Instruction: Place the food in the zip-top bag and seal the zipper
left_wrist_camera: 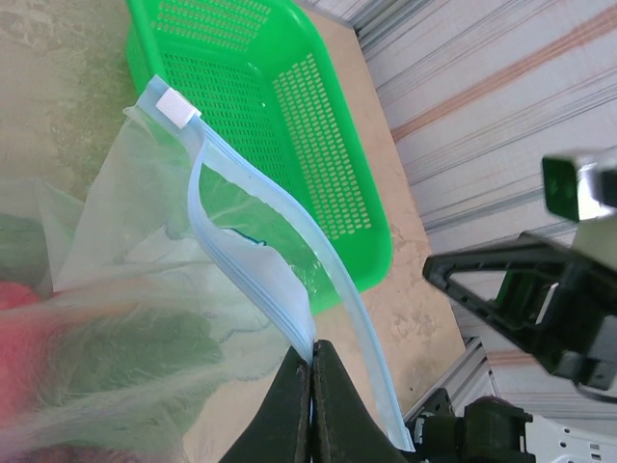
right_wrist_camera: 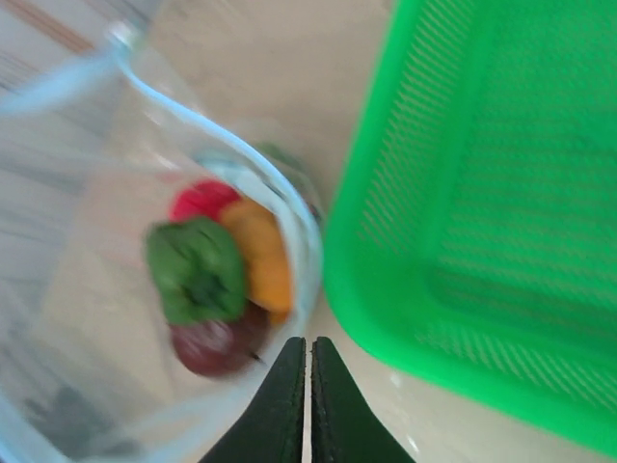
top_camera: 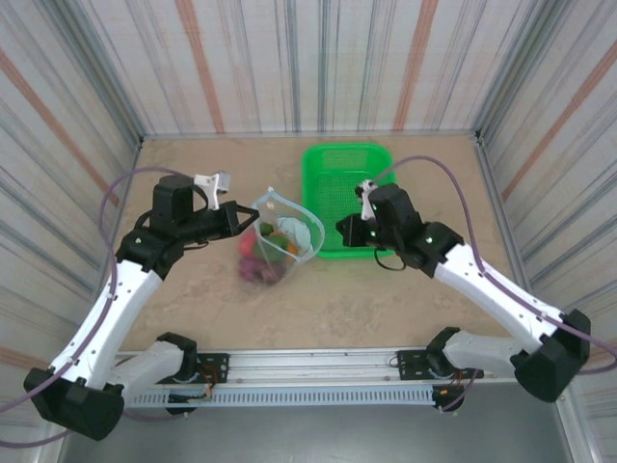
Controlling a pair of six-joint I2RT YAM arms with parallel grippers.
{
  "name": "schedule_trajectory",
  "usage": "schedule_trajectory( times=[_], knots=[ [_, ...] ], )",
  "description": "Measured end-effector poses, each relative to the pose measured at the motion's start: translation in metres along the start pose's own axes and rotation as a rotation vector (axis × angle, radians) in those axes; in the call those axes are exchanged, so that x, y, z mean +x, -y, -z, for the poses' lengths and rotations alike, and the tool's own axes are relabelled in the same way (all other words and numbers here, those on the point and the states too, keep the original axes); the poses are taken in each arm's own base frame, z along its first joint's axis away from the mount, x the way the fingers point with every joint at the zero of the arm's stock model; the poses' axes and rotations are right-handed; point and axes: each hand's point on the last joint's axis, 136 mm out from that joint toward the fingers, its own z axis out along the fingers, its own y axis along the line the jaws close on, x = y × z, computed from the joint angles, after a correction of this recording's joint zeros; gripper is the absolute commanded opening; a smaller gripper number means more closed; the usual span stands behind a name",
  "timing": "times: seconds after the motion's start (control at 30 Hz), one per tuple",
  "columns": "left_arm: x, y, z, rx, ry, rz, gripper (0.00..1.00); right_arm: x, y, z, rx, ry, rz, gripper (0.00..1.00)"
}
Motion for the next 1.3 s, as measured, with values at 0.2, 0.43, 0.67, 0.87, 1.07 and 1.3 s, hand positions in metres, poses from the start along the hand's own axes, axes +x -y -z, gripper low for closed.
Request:
schedule_trajectory(
  times=[0.2,0.43,0.67,0.87,1.07,1.3],
  knots=[
    [0.016,0.009,-0.003,0.012,-0.053,-0.042,0.00,0.074,0.033,0.005,0.081,-0.143,0.032,0.00],
    [0.017,0.006,-0.003,-0.005,-0.052,-0.051,0.00,0.116,0.073,-0.022,0.241,-0.286,0.035,0.00],
    [0.016,0.008,0.000,-0.003,-0.039,-0.051,0.00,0.077,0.119,-0.057,0.378,-0.247,-0.057,0.00],
    [0.017,0.011,0.002,0.004,-0.037,-0.055,0.00,0.004,0.137,-0.100,0.382,-0.159,-0.107,0.00],
    [0.016,0.012,0.001,0.009,-0.034,-0.041,0.00,-0.037,0.140,-0.110,0.334,-0.101,-0.121,0.03],
    [0.024,0.018,-0.018,0.038,-0.082,-0.043,0.00,-0.067,0.050,-0.048,-0.017,-0.025,-0.029,0.61]
  ],
)
